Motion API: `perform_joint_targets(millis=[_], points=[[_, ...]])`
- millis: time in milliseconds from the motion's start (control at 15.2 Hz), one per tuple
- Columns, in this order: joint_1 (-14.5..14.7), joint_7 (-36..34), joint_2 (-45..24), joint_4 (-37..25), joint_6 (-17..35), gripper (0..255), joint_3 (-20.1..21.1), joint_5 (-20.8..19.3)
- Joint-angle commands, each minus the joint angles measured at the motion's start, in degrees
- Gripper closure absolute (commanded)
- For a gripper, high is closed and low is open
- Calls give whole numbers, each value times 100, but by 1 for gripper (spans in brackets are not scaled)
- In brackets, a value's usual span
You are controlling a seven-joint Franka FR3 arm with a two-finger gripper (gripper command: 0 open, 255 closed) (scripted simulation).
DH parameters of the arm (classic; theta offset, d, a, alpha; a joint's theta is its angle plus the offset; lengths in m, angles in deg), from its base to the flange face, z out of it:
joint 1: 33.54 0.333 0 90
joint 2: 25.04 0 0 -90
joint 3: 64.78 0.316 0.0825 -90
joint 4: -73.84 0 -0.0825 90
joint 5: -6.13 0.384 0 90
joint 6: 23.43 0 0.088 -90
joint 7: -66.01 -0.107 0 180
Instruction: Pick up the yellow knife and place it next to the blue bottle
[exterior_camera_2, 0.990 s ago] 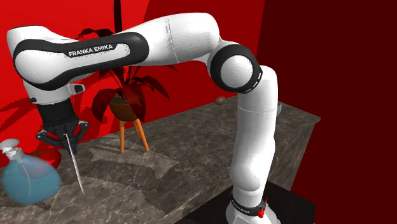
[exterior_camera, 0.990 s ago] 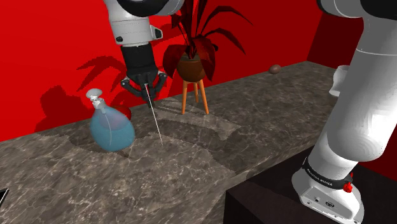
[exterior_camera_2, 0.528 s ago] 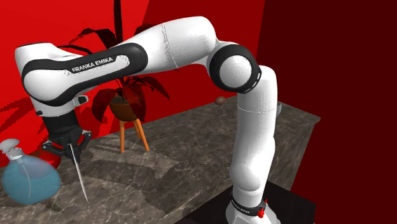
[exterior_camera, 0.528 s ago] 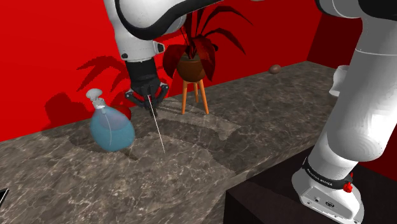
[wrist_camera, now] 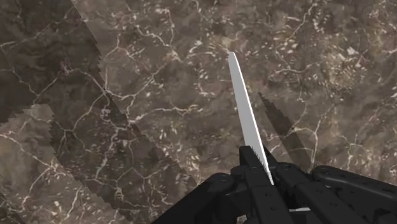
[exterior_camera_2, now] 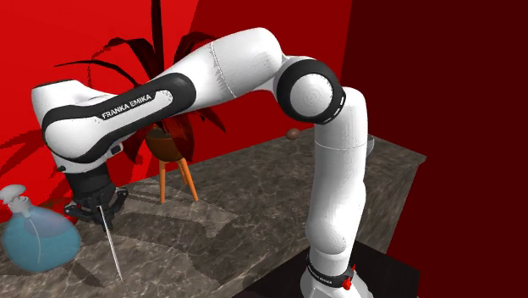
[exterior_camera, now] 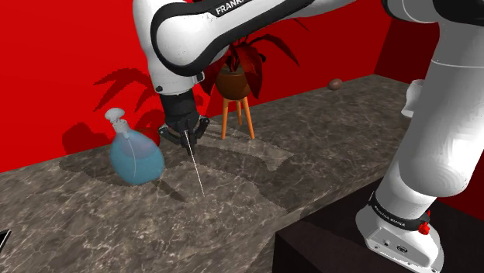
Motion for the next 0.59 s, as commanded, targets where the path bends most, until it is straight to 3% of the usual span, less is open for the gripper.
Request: perform_joint_targets(millis=[0,528], points=[[9,-10,-55,91,141,255,-2,-30],[41,-50,-261,492,717,255,-21,-145]])
